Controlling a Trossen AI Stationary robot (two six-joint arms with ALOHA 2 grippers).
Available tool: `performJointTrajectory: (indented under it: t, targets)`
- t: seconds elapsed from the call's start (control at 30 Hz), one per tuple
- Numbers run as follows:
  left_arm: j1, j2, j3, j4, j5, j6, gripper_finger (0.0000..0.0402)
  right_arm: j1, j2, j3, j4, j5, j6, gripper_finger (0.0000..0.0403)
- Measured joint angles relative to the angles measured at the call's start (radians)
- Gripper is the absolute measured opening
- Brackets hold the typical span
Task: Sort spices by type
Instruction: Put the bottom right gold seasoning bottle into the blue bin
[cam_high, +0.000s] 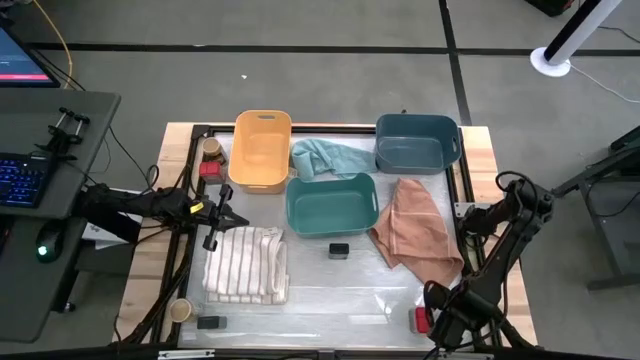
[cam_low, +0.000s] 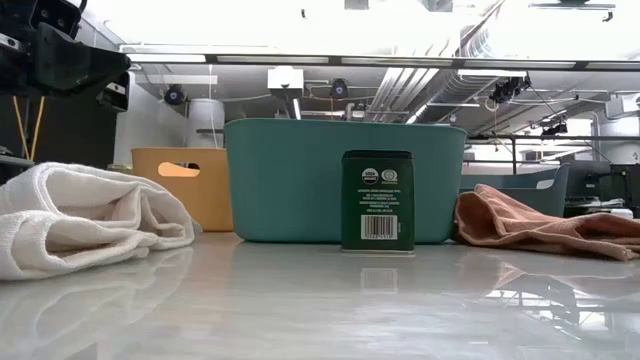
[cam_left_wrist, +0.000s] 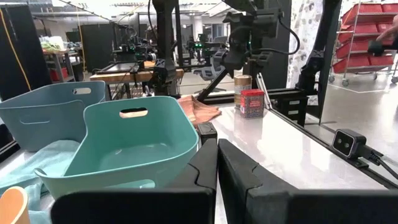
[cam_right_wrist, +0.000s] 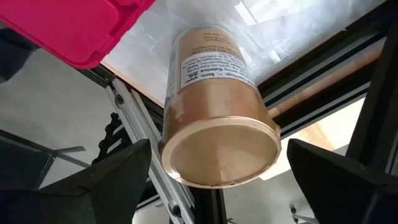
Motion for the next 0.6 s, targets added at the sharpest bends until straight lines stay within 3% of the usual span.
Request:
performJointTrajectory:
  t: [0.33,0.6]
  targets:
    - [0.0,0.0,0.0,0.0,0.0,0.0,0.0001,0.0,0.044,0.0,0.002,-0.008,0.001,0.0366]
    - [0.0,0.0,0.0,0.0,0.0,0.0,0.0001,-0.001,0.073,0.0,0.006,-0.022,0.001,0.0296]
